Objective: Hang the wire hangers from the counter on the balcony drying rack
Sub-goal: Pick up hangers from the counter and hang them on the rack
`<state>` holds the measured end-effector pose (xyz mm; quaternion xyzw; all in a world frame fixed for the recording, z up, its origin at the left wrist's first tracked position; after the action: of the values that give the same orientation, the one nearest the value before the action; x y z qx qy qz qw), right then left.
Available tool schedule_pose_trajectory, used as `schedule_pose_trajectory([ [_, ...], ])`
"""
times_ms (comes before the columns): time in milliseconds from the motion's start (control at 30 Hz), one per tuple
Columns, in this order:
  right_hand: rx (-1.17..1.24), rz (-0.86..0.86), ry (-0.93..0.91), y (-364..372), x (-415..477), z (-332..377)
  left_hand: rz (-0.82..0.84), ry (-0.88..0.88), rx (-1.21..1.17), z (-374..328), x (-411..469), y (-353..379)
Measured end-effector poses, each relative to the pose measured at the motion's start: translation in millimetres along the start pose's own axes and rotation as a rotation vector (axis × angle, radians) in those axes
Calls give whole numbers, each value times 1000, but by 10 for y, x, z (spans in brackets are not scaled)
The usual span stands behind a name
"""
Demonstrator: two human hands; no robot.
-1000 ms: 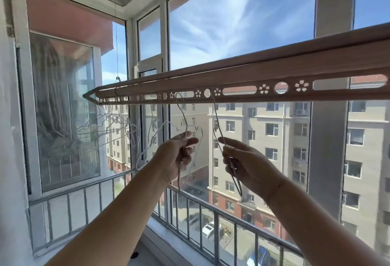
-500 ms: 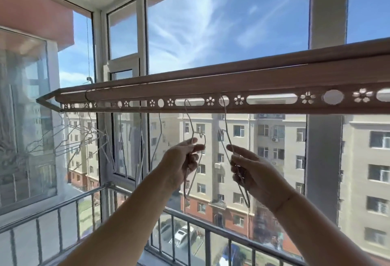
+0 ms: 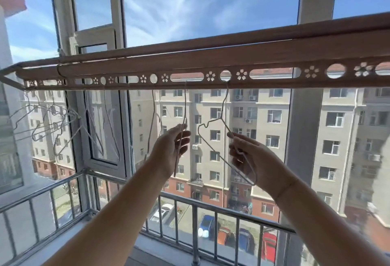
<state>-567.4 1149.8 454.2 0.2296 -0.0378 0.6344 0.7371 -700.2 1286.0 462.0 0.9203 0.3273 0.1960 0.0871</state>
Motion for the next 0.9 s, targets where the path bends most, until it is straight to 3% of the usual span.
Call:
schedule_pose_trajectory([
  [133,100,-31,-47,-59,-98,-51,-89,80,-24,32,-150,-271],
  [200,175,-53,-65,-141,-177,-103,-97,62,-32,143,-211,-330],
  [367,68,-247,29,-543,-517,-424,-35,-81,-50,753,-306,-281],
  [600,-52,-439,105,-1230,-1491,-670,254,-408,70,1952,-542,537],
  [900,-428,-759,120,-2327,-3508,-182,739,-520,245,3005,-1269,2644],
])
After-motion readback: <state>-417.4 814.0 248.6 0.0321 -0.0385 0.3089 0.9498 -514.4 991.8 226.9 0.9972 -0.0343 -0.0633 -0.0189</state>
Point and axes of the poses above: each hand's wrist, its own x-axis towards the middle knuckle, its own y-axis out of the palm, z = x × y, the point moved 10 cm from there along x, towards the middle knuckle, and after that the axes turned 13 degrees about z, right-handed, at the moved point
